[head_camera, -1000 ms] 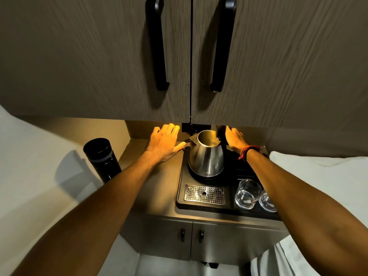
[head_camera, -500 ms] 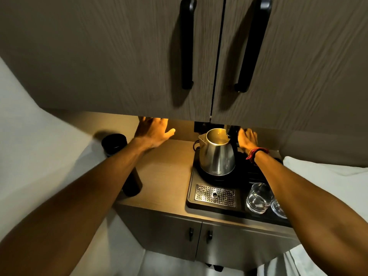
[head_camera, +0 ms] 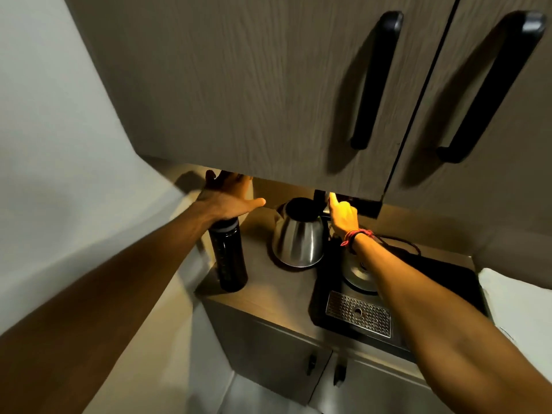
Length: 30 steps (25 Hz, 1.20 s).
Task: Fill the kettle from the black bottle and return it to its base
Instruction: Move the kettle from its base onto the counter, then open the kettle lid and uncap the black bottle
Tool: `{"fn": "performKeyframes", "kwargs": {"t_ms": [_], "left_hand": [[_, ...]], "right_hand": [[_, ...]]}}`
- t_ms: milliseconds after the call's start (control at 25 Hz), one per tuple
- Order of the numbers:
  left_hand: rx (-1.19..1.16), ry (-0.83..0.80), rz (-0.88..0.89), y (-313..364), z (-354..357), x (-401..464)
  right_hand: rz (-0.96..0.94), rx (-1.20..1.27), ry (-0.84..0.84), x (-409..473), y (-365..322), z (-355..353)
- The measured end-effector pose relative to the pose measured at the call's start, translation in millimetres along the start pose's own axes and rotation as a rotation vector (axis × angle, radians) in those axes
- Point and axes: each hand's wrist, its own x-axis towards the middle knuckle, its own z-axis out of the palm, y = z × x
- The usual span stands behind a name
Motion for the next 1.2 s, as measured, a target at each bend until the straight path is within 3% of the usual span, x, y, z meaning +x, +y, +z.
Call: {"fn": "performKeyframes", "kwargs": {"t_ms": [80, 240, 480, 640, 800, 920, 1000, 1080, 1200], "left_hand": [[-0.107, -0.105, 0.023, -12, -4, -5], [-0.309, -0.228, 0.083, -37, -11, -24], [-0.402, -0.280, 0.148, -54, -10, -36], [-0.193, -0.165, 0.104, -55, -8, -37], [0.008, 0.146, 0.024, -49, -7, -35], [0.056, 0.373, 0.188, -25, -3, -35], [-0.056, 0.307, 0.385, 6, 18, -48], [-0.130, 0.071, 0.511, 38, 63, -72], [-0.081, -0.201, 0.448, 64, 131, -105]], "right_hand": [[-0.072, -0.058, 0.021, 9, -11, 22], [-0.351, -0.399, 0.070, 26, -33, 76], [-0.324, -0.338, 0.075, 47, -19, 94], [-0.394, -0.285, 0.080, 51, -17, 93], [-0.527, -0.491, 0.036, 49, -17, 90], [-0.677, -0.599, 0.092, 52, -18, 85], [-0.692, -0.658, 0.109, 55, -18, 83], [-0.663, -0.749, 0.101, 57, -17, 83], [-0.649, -0.878, 0.098, 59, -21, 83]]}}
